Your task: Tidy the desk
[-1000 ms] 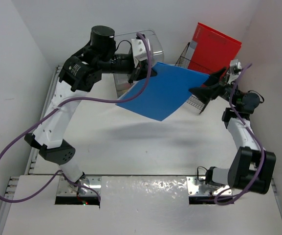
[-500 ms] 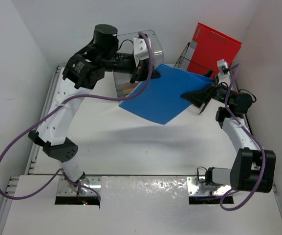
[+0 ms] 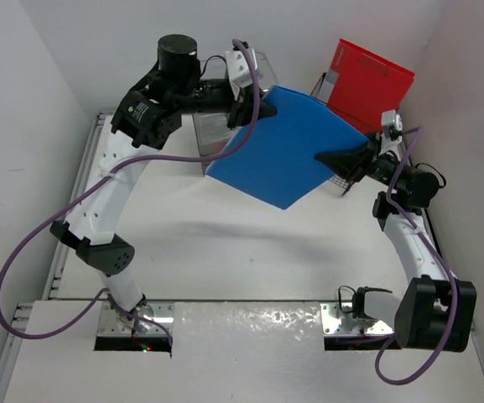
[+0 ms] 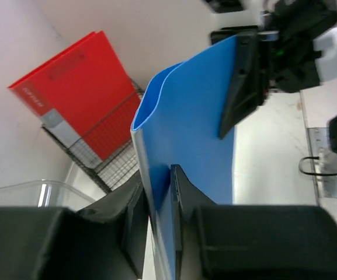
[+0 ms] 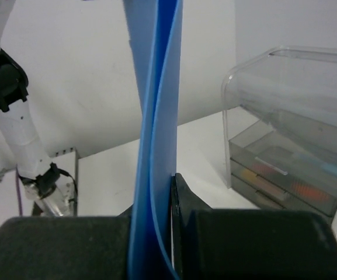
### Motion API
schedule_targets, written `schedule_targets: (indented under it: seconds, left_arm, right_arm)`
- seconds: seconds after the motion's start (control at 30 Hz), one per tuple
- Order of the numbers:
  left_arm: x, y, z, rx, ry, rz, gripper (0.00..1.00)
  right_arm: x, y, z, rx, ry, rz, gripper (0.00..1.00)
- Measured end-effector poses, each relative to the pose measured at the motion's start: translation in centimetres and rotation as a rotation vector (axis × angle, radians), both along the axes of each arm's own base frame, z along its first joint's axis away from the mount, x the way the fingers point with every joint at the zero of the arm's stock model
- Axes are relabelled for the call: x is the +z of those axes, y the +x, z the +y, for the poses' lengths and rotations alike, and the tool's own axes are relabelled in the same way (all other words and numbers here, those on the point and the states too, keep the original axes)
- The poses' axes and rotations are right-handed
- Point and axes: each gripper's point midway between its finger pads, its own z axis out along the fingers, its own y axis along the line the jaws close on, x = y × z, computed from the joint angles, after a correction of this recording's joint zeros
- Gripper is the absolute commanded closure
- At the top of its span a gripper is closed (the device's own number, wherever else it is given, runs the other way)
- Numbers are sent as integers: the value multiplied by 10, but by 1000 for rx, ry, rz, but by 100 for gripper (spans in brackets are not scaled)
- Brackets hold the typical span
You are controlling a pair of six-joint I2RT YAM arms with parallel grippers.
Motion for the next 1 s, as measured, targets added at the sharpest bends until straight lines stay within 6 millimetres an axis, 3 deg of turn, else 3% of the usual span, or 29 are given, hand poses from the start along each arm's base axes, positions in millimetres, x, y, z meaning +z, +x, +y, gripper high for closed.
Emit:
schedule_targets:
  seconds: [0.07,0.23,0.3,0.47,0.77,1.0]
  left_arm:
    - [-2,11,0,48,-2,-3,37]
    - [-31,45,-4,191,50,24,7]
    - [-46,59,-2,257,82,38,2]
    - [-77,88,11,420,158,57,0]
    - [-78,114,30,582,183,1,0]
    - [-87,125,45,669,239,-28,0]
  right_arm:
    - [2,-1,-1,-22,-12,-43,100]
    - [19,-7,2,-99,-60,-189,100]
    - [24,-4,0,-129,-74,-216,100]
    - [11,18,-8,-210,-120,-188,100]
    - [-30,51,-21,-297,-216,-56,100]
    - [-31,63,-32,-378,-286,-56,100]
